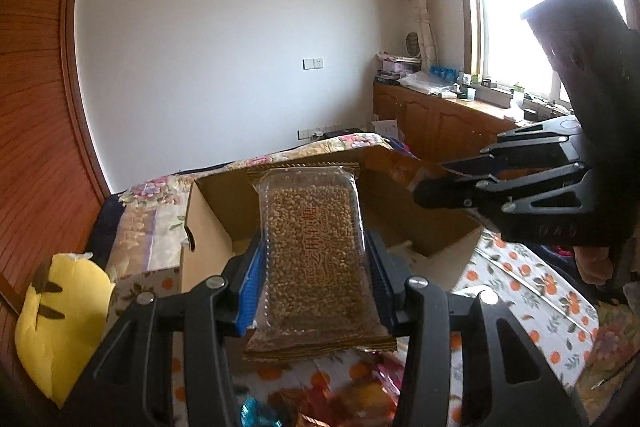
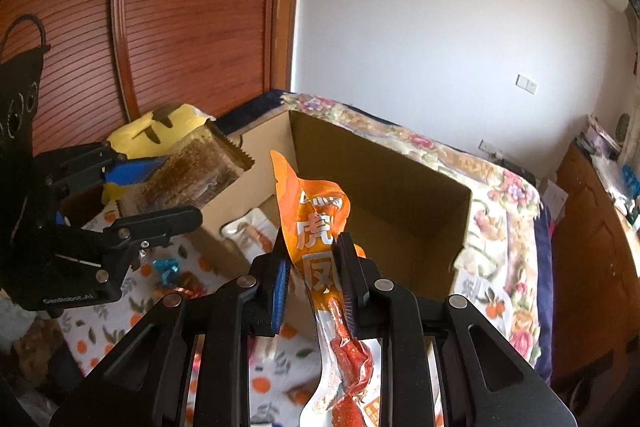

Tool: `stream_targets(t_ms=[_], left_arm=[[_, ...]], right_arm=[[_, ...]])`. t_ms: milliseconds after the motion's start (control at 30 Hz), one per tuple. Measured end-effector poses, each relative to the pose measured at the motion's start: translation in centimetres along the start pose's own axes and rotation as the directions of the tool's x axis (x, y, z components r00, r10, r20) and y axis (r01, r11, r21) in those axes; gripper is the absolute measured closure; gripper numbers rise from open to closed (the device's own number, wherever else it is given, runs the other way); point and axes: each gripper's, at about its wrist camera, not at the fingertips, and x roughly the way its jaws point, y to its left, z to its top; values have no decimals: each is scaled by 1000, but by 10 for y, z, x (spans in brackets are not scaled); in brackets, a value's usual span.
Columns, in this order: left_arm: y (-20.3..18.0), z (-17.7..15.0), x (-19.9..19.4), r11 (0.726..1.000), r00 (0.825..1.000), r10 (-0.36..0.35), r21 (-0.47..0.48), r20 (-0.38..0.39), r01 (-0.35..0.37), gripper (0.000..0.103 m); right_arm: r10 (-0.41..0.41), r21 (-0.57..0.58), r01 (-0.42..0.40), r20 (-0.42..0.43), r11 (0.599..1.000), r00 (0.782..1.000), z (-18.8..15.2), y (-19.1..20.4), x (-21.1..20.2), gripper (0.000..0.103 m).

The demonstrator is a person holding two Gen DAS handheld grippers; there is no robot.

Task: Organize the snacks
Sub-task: 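Carry the rice-cake pack and orange packet into the box and release both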

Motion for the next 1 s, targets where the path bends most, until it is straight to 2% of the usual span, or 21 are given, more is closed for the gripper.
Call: stream_targets(t_ms=[267, 533, 1000], left_arm=[[26, 2, 35, 1000, 1000, 13, -28, -9, -13, 57], [36, -8, 62, 998, 999, 10, -63, -39, -12, 57], [23, -18, 86, 998, 996, -4, -68, -92, -2, 55]], right_arm=[[-5, -15, 4, -22, 1000, 1000, 21, -14, 53, 82], [-7, 3, 7, -63, 1000, 998, 12, -26, 97, 82], [-23, -10, 22, -95, 1000, 995, 6, -25, 114, 82]])
